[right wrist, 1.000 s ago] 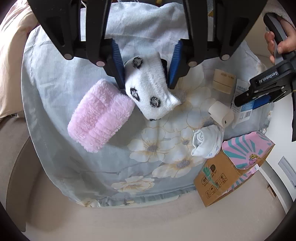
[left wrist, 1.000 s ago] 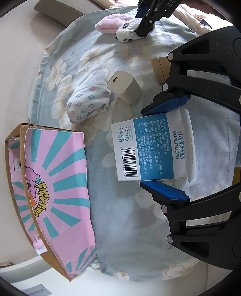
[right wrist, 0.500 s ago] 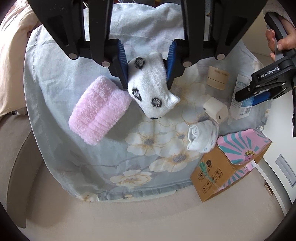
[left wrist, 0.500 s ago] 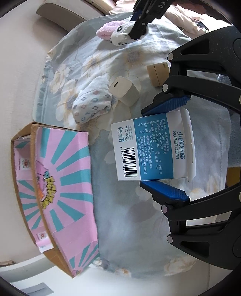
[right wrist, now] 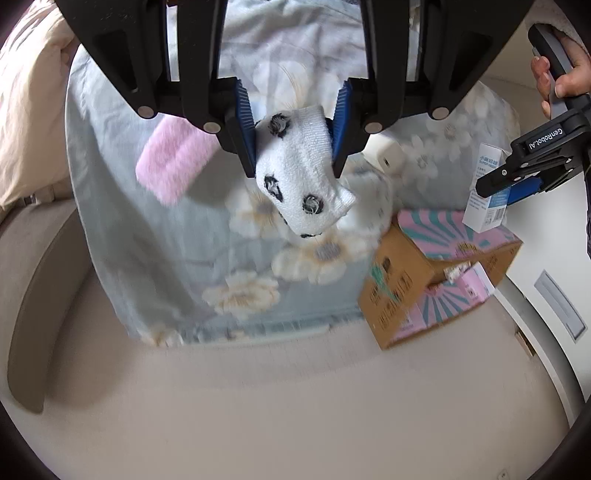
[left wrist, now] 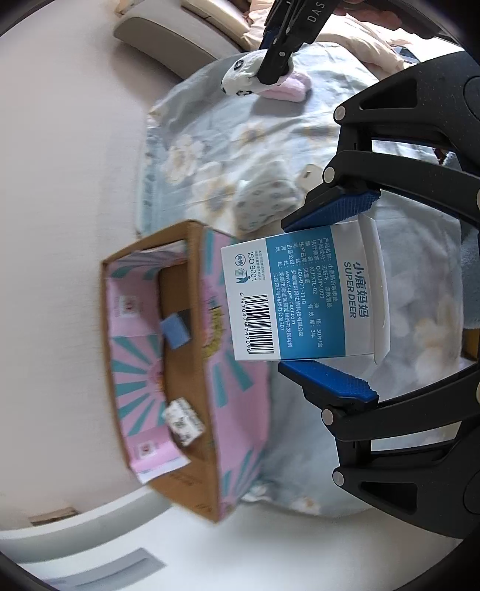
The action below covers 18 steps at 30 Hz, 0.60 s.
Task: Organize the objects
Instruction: 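Carry the box and sock into the cardboard box and open both grippers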
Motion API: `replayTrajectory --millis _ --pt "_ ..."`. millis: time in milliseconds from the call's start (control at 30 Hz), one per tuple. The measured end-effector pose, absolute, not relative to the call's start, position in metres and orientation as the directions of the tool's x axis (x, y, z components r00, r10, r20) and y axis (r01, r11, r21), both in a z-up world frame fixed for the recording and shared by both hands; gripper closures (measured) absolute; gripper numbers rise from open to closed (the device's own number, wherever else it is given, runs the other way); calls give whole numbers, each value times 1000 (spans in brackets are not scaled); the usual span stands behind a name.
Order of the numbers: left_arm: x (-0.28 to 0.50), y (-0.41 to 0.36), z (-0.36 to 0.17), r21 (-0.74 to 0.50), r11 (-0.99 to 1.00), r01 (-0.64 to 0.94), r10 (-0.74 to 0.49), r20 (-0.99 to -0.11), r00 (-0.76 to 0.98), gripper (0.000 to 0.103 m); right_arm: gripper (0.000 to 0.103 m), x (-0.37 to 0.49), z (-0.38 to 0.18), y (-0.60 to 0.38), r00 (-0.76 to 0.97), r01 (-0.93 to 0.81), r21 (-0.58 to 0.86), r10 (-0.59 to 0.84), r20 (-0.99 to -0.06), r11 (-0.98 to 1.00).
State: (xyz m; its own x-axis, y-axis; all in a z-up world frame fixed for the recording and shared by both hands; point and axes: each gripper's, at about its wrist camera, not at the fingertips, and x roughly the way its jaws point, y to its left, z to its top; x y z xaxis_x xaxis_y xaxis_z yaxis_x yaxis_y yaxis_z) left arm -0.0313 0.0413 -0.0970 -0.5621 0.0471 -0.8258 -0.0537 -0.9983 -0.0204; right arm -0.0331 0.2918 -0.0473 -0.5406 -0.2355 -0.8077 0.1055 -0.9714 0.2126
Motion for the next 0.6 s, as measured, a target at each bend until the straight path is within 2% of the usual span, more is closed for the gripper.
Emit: replayTrajectory --millis 600 --pt "-127 -43 -30 -2 -999 -41 28 -754 -656 37 69 -130 34 205 -601 219 199 -293 -744 -955"
